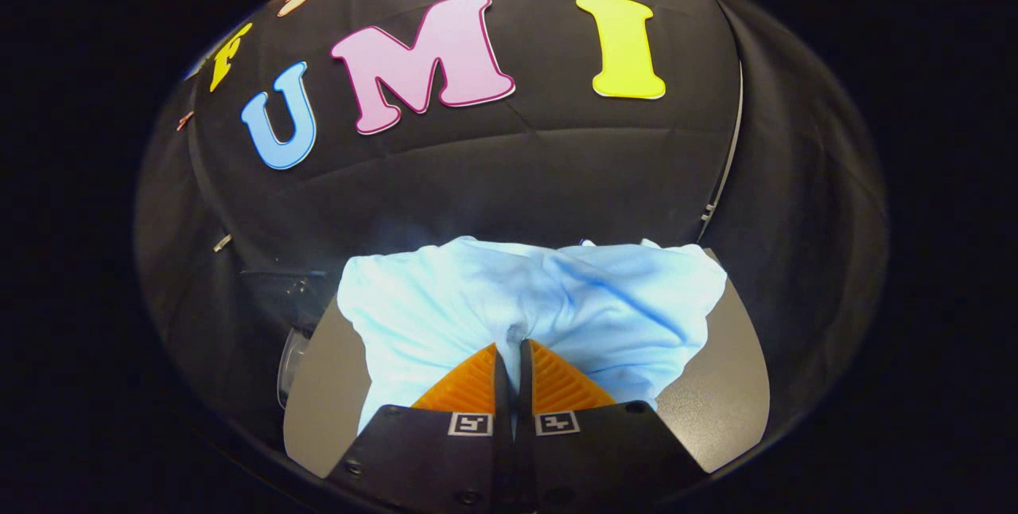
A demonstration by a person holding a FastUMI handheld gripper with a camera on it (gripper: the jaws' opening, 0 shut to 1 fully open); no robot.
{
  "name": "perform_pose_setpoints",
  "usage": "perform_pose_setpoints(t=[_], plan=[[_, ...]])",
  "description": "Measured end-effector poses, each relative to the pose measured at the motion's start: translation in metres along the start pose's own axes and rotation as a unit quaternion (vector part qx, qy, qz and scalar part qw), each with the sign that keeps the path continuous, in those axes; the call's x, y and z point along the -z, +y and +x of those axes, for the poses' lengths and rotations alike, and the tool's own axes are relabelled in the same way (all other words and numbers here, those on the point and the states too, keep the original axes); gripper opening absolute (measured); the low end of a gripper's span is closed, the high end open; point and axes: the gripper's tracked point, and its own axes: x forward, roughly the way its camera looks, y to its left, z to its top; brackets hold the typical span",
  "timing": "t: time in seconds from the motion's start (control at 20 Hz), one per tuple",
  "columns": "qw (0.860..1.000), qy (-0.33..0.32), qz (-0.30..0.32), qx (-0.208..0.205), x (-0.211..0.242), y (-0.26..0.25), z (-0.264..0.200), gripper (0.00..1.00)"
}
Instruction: Put the clothes into the washing machine and then close the washing machine lid.
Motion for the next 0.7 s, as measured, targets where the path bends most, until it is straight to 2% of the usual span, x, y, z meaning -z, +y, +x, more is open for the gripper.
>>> perform_pose_setpoints(t=[0.3, 0.7], plan=[[0.998, -0.053, -0.015, -0.043, -0.02, 0.053, -0.058, 0.05], [0.985, -0.103, -0.064, -0.126, -0.02, 0.188, -0.117, 0.05]])
